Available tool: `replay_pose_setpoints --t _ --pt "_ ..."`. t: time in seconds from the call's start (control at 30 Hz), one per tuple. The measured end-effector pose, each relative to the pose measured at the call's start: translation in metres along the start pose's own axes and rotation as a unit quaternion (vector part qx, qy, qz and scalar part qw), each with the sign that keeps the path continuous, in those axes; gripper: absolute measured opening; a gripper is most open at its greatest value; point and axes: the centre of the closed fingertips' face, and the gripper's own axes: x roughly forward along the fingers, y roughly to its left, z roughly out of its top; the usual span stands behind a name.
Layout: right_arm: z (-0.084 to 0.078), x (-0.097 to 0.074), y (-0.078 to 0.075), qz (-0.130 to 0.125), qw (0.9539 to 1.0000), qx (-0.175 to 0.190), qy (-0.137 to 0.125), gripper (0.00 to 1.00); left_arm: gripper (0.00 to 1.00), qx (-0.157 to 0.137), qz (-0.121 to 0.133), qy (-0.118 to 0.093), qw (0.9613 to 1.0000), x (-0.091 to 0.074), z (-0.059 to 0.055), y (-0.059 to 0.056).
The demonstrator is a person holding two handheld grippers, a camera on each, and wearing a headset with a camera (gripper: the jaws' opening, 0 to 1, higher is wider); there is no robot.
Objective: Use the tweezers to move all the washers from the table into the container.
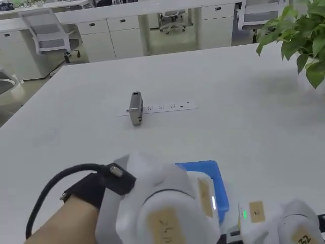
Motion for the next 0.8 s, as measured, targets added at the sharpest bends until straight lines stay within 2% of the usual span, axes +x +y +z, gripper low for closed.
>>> replay_pose_setpoints --t 0.13,0.2,0.23,0.27,0.33,0.37,0.4,0.5,0.6,0.7,0.8 --pt "0.0 0.0 0.001 0.005 1.0 0.006 -0.002 0.07 0.0 0.001 -0.006 0.003 1.0 0.0 0.002 0.001" --pt "0.0 0.001 0.001 0.005 0.9999 0.012 0.0 0.07 0.0 -0.007 -0.017 -0.004 0.9998 0.001 0.004 0.003" --pt "-0.002 0.002 0.001 0.005 0.9998 0.017 0.003 0.07 0.0 -0.02 -0.038 -0.014 0.999 0.002 0.004 0.002" --pt "-0.002 0.003 0.001 0.005 0.9998 0.02 0.002 0.07 0.0 -0.045 -0.052 -0.024 0.9973 0.003 0.005 0.004" --pt "-0.001 0.003 -0.001 0.0 0.9998 0.022 0.003 0.06 0.0 -0.089 -0.072 -0.03 0.993 0.003 0.001 0.011" --pt "-0.002 0.003 0.0 0.003 0.9998 0.019 0.005 0.06 0.0 -0.089 -0.072 -0.027 0.9931 0.003 -0.002 0.018" --pt "-0.002 0.003 0.001 0.003 0.9997 0.022 0.004 0.07 0.0 -0.083 -0.072 -0.023 0.9937 0.003 -0.003 0.019" --pt "-0.002 0.004 0.0 0.002 0.9998 0.016 0.008 0.06 0.0 -0.061 -0.086 -0.018 0.9942 0.004 -0.001 0.012" --pt "-0.003 0.004 0.003 0.006 0.9998 0.015 0.011 0.07 0.0 -0.03 -0.086 0.005 0.9958 0.009 -0.004 0.004" --pt "0.0 0.005 0.005 0.007 0.9999 0.005 0.01 0.08 0.0 -0.028 -0.086 0.012 0.9958 0.013 -0.004 -0.001" --pt "0.011 0.003 0.008 0.012 0.9998 -0.003 -0.014 0.1 0.0 -0.035 -0.085 0.007 0.9958 0.013 -0.003 0.001"
